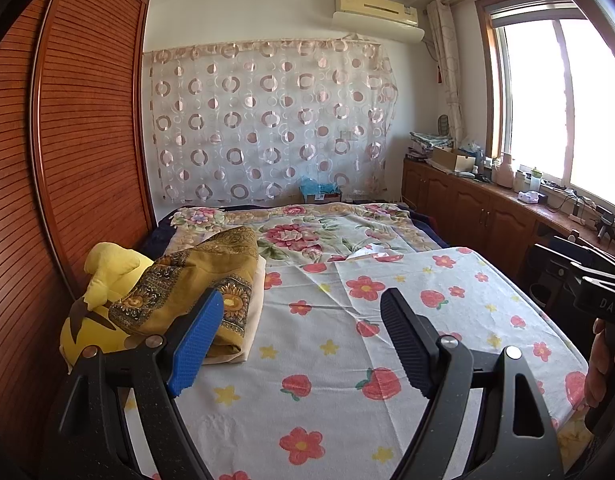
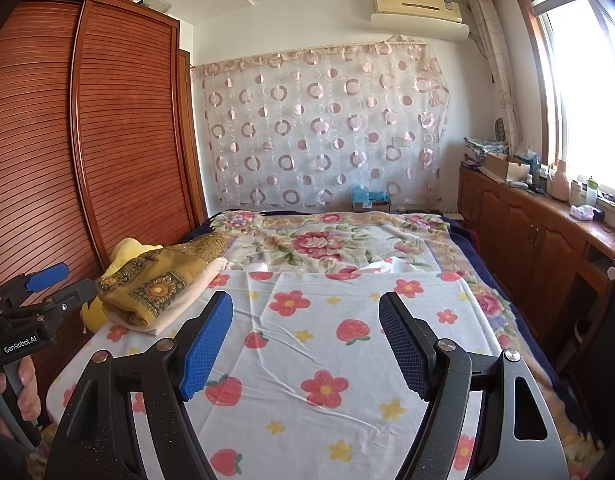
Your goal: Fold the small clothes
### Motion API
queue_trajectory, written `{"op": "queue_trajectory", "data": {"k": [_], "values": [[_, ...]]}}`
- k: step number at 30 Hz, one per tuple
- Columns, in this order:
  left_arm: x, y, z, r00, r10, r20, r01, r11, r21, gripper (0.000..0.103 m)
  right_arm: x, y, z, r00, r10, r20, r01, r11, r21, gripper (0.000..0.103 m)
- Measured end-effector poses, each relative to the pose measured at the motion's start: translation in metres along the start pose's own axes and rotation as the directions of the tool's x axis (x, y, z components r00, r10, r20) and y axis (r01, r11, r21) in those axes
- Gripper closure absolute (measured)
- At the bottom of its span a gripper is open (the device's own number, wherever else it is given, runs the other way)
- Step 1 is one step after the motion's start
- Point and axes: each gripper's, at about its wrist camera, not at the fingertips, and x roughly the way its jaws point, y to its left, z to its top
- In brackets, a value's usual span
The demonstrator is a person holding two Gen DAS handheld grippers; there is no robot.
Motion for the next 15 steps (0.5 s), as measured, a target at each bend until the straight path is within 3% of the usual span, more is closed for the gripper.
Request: {"op": "queue_trajectory", "data": {"k": [15], "values": [[0.0004, 0.0005, -0.0016, 1.0, 0.001, 0.003, -0.001, 1.0, 0.0, 0.021, -0.0039, -0.0028, 0.0022, 1.0, -0.007, 0.004, 0.007, 1.0, 0.001, 0.026]]}}
